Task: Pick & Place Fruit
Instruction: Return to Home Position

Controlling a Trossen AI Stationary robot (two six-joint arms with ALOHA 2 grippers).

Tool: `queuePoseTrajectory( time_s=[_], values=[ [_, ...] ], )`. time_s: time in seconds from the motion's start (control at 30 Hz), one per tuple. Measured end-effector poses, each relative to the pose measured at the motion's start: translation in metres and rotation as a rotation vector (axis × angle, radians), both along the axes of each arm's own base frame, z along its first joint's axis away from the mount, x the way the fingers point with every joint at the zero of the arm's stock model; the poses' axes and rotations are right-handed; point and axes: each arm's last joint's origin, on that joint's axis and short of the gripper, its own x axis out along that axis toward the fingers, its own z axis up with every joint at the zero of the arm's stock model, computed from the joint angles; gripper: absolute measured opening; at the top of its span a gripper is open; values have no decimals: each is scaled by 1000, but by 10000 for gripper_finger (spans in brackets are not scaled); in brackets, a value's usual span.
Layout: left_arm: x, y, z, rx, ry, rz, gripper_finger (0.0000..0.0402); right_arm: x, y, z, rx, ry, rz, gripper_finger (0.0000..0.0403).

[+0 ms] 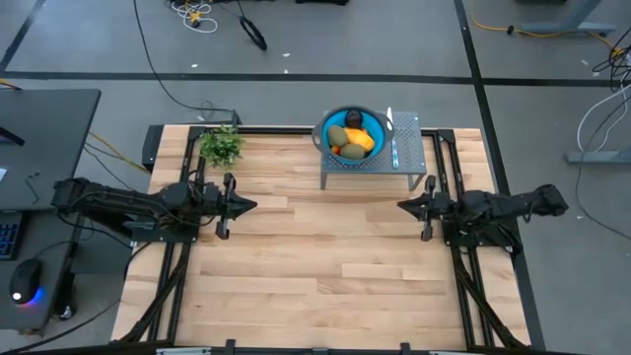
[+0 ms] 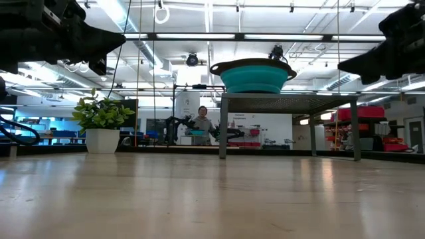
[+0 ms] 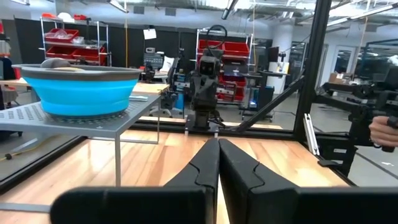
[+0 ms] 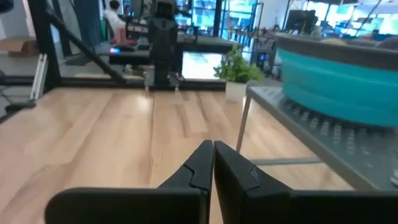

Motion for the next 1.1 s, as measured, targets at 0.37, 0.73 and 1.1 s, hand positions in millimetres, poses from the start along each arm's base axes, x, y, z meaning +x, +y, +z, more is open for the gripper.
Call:
queuePoseTrajectory(
  time_s=[0.37,0.73,1.1],
  values=[
    [0,0,-3,51,30,3,9,3,-7,-1,4,-6,20,21],
    [0,-1,-2,10,14,-52,10,7,-13,-5,24,-90,7,21],
    [-22,0,6,-54,-72,-14,5,7,-13,-5,57,-97,6,21]
  ],
)
